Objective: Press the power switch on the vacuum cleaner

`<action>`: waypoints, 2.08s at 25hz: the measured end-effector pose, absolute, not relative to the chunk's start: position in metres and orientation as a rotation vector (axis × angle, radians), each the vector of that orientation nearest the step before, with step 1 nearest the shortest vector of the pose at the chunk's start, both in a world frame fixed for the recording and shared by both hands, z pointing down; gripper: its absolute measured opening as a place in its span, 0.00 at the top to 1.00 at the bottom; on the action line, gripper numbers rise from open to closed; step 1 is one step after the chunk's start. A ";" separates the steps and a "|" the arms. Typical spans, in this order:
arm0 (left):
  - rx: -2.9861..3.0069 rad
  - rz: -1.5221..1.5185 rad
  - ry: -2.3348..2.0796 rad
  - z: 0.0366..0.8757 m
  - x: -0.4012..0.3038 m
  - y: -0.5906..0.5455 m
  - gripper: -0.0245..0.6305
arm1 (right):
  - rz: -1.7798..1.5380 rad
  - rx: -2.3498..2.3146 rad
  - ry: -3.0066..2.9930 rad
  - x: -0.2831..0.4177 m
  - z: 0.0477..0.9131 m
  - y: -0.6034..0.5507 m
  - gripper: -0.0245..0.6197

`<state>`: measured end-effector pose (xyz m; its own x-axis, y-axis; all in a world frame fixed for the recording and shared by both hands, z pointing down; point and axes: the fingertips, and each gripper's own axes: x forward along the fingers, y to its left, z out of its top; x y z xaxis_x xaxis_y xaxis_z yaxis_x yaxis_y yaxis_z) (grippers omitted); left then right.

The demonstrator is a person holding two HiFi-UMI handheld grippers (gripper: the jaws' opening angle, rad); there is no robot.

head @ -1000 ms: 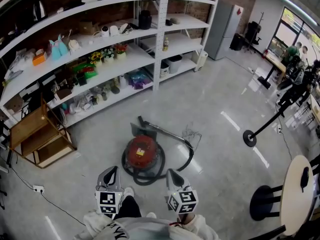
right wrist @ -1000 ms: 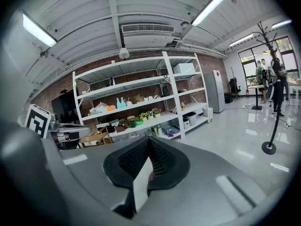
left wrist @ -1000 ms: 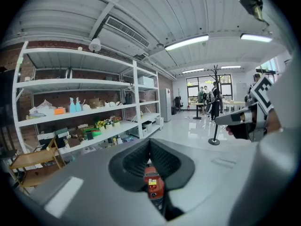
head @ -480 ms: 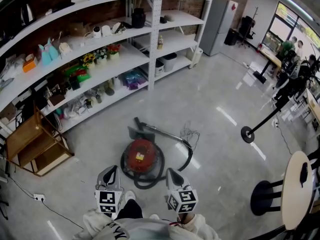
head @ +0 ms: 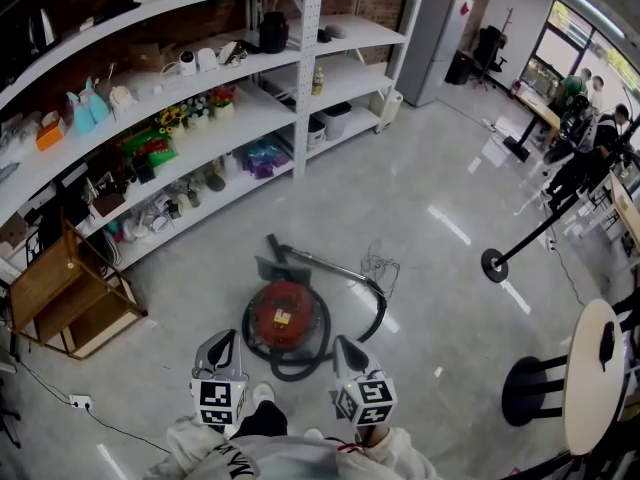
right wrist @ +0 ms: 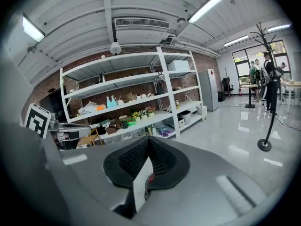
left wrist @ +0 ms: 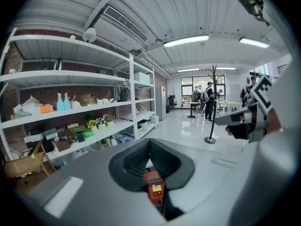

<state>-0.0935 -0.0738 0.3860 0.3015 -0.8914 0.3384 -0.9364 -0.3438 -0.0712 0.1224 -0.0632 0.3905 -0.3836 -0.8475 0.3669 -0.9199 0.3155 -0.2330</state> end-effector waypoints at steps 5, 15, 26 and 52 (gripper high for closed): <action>2.421 0.485 -1.686 0.389 -0.099 -0.081 0.96 | 0.619 1.634 -2.380 0.114 0.393 -0.068 0.96; 2.439 0.473 -1.631 0.394 -0.114 -0.102 0.96 | 0.623 1.652 -2.336 0.093 0.396 -0.084 0.96; 2.467 0.475 -1.550 0.406 -0.136 -0.129 0.96 | 0.632 1.724 -2.259 0.077 0.397 -0.099 0.96; 2.426 0.541 -1.442 0.447 -0.135 -0.138 0.96 | 0.713 1.677 -2.171 0.067 0.435 -0.107 0.96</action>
<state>-0.1353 -0.1375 0.4472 0.4354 -0.7824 0.4453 -0.8822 -0.4694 0.0379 0.0673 -0.1075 0.4352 -0.2696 -0.8089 0.5225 -0.9612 0.1928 -0.1974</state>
